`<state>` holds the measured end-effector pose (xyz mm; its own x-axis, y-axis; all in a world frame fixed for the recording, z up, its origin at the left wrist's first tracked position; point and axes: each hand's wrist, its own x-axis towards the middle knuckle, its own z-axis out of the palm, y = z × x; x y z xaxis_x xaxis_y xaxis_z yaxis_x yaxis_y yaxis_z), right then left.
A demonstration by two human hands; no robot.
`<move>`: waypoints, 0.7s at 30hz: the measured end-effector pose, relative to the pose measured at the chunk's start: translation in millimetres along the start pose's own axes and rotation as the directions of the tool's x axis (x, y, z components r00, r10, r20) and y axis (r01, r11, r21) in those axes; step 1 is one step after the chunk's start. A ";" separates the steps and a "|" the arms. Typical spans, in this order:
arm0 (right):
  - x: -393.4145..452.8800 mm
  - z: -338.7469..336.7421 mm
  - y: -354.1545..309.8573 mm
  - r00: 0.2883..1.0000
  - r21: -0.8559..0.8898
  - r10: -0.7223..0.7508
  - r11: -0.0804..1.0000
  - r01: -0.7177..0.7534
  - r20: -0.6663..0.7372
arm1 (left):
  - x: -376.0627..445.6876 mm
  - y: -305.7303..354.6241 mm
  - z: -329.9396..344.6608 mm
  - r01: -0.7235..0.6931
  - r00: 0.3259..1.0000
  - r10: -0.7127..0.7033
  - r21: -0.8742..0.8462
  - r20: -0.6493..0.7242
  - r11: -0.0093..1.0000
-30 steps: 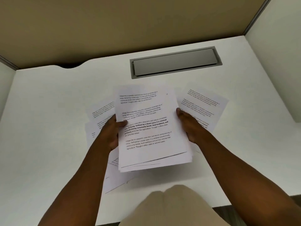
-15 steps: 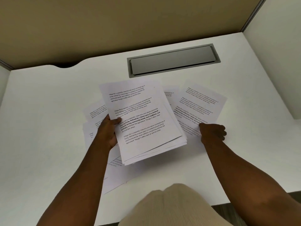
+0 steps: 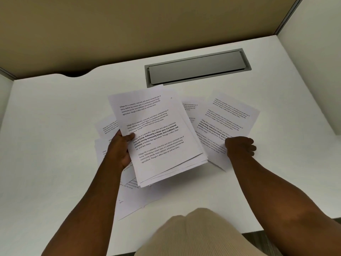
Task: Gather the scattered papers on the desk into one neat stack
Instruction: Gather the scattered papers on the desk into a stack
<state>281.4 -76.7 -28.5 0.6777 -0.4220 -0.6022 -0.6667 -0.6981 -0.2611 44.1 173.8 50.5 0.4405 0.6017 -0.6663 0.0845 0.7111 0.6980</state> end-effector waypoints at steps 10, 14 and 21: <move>1.4 -2.1 -5.5 1.000 0.193 -0.001 0.981 0.002 -0.004 | 6.0 -1.8 -3.5 0.010 1.000 -0.010 0.027 0.009 1.000; 6.3 -10.7 1.6 0.931 0.134 -0.341 0.924 0.357 -0.133 | 9.9 4.1 -5.0 -0.009 1.000 0.009 0.032 0.002 0.999; -36.2 -60.4 -32.2 0.349 0.044 -0.832 0.367 0.929 -0.432 | 15.3 12.6 -5.3 -0.036 0.999 0.037 0.019 -0.026 0.999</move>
<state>297.1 -73.8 47.3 0.9251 0.1833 0.3327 0.3711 -0.6230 -0.6886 47.2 194.0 47.7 0.4204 0.6366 -0.6466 0.0855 0.6816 0.7267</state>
